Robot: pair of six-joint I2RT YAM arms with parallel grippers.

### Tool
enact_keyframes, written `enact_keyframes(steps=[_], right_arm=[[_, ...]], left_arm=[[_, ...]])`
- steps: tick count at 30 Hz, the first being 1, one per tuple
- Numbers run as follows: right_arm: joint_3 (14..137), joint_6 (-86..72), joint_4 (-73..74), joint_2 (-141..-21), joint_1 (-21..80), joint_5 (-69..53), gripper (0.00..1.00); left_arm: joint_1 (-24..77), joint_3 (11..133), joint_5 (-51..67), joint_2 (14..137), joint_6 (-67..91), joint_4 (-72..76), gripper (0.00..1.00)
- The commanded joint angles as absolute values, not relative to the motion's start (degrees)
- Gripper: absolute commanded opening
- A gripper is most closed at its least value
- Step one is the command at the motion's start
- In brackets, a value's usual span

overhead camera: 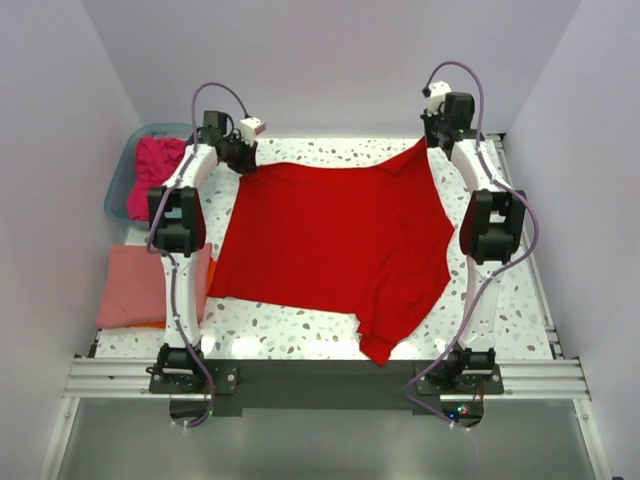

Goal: Fold and stack the t-shirts
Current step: Flatten the tshirt out

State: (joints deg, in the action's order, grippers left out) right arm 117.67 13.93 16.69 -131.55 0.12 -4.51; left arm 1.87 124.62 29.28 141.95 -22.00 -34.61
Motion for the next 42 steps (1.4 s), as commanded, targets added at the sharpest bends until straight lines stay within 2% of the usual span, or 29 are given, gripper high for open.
enact_keyframes(steps=[1,6,7,13,20,34,42], right_arm=[[122.34,16.96,15.47,-132.80,2.28,-1.32,0.00],[123.13,16.52,15.12,-133.24,3.25,-1.32,0.00],[123.13,16.61,15.29,-133.24,3.43,-1.49,0.00],[123.13,16.61,15.91,-133.15,3.78,-2.02,0.00],[122.43,17.22,15.82,-132.63,3.87,-1.67,0.00],[121.38,18.10,15.12,-131.57,3.78,-2.37,0.00],[121.46,18.46,15.29,-131.57,3.78,-2.64,0.00]], left_arm=[[1.32,121.03,27.16,138.17,-24.35,-29.01,0.14],[1.05,118.13,26.90,137.64,-24.00,-25.32,0.30],[1.05,118.04,26.11,137.64,-23.99,-24.79,0.37],[0.88,118.04,23.30,136.58,-22.77,-20.13,0.50],[0.53,118.30,21.79,134.74,-21.62,-17.23,0.49],[0.79,120.67,34.53,134.56,-24.87,-28.21,0.51],[1.49,121.11,27.87,136.40,-28.04,-30.85,0.47]])
